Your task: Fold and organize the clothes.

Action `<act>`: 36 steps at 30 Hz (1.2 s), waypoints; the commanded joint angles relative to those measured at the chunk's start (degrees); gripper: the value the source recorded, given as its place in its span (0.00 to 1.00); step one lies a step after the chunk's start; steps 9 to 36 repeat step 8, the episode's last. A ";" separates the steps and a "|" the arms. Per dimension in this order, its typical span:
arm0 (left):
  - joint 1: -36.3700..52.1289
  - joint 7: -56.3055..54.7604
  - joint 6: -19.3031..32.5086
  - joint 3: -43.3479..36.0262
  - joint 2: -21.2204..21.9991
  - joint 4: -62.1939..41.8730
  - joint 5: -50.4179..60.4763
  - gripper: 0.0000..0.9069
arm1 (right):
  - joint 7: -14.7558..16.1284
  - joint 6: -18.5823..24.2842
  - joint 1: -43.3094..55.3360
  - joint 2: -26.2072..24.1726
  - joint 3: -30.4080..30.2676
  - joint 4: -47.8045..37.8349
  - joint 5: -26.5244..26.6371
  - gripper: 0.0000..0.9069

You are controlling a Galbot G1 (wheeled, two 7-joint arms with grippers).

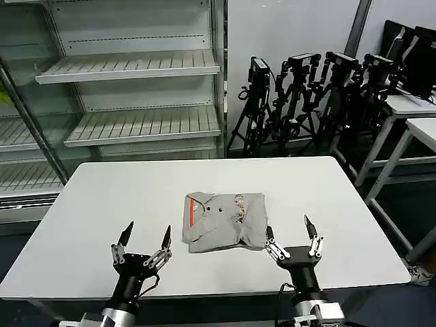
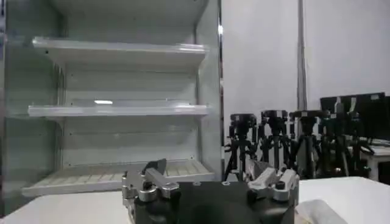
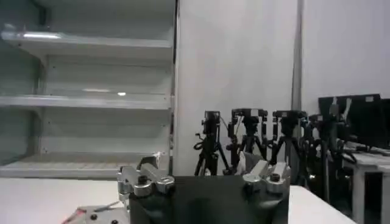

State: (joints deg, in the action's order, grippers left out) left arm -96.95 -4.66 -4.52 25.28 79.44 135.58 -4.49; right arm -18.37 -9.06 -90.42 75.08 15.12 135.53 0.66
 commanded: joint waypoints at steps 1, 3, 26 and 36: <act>-1.91 0.01 0.03 0.19 0.36 0.52 0.91 1.00 | -0.61 0.40 -1.37 0.65 0.20 1.13 -1.59 1.00; -2.18 -0.01 0.08 0.23 0.45 0.36 1.00 1.00 | -0.31 0.05 -1.39 0.88 0.13 1.12 -1.04 1.00; -3.03 0.00 0.37 0.23 0.70 0.36 1.10 1.00 | 0.84 -1.74 -1.40 1.85 -0.13 0.89 -0.05 1.00; -3.03 0.00 0.37 0.23 0.70 0.36 1.10 1.00 | 0.84 -1.74 -1.40 1.85 -0.13 0.89 -0.05 1.00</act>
